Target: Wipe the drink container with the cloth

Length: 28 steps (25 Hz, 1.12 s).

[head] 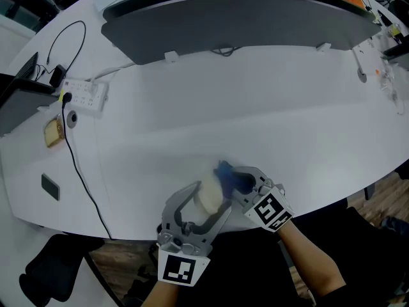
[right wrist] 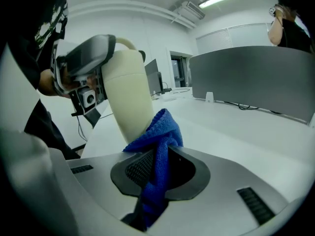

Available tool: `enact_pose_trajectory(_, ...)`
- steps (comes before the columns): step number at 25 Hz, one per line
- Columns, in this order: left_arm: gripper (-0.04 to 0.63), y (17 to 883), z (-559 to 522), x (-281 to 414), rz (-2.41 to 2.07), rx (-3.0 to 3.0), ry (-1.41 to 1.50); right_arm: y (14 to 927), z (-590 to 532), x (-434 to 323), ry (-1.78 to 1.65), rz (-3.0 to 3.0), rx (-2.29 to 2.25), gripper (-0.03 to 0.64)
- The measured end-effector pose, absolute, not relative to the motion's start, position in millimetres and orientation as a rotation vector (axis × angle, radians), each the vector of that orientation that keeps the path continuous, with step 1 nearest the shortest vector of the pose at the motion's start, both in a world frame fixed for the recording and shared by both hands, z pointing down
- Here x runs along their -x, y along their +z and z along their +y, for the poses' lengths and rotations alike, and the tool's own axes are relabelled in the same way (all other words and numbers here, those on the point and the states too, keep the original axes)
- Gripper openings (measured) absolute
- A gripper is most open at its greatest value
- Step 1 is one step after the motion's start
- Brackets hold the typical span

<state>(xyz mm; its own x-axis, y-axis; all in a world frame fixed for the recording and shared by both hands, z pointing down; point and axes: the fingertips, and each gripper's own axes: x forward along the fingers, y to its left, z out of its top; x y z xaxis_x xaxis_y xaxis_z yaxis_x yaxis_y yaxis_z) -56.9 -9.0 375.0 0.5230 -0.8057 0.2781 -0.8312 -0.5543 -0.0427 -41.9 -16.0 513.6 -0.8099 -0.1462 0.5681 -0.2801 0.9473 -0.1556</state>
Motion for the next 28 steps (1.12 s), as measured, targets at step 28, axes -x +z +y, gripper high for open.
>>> enact_pose_trajectory(28, 0.284, 375.1, -4.5, 46.4, -0.949, -2.872, 0.329, 514.2, -30.0, 48.3, 0.214, -2.490, -0.306, 0.043)
